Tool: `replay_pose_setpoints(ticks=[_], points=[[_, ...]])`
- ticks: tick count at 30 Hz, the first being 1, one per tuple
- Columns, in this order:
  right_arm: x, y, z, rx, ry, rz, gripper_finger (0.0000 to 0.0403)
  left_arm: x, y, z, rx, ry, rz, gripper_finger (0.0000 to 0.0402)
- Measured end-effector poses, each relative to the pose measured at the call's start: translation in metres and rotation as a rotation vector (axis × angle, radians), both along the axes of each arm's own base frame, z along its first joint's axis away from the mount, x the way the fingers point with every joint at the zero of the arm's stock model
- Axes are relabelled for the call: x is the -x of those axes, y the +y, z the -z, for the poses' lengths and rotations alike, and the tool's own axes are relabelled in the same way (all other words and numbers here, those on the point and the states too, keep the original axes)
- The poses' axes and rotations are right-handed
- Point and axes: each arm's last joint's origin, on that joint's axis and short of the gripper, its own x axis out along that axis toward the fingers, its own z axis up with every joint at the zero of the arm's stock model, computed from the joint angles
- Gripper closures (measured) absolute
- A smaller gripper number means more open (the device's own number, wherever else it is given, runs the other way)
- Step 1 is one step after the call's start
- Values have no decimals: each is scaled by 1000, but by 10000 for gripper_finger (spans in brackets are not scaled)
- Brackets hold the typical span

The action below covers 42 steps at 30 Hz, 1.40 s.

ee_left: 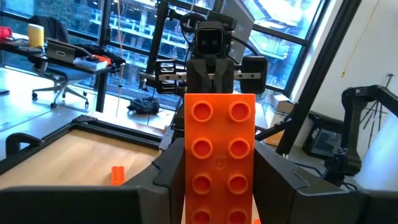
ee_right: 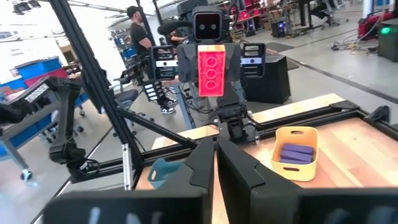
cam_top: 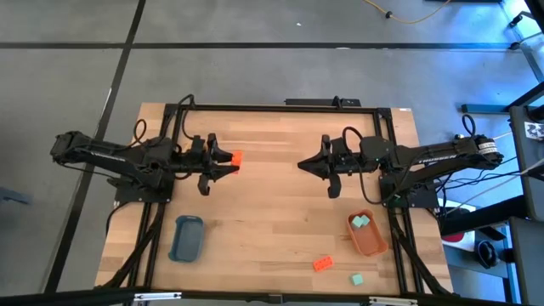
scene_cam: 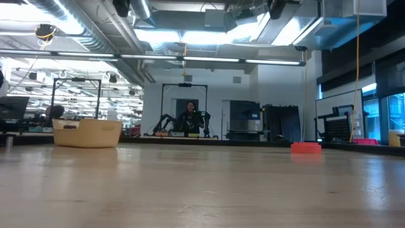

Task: Sort & place blocks by color
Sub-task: Put the top left orange game piece into the green bin

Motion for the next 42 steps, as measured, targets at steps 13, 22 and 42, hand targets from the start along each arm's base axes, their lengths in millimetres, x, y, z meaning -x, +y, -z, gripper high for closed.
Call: replay_pose_setpoints(ticks=[13, 22, 42], points=[[0, 1, 0, -11, 1, -38, 401, 0, -1, 0, 6, -1, 30, 274], [0, 1, 0, -10, 1, -42, 402, 4, -5, -22, -11, 178, 180, 274], [0, 1, 4, -3, 39, -42, 403, 29, -141, 49, -556, 1382, 622, 274]])
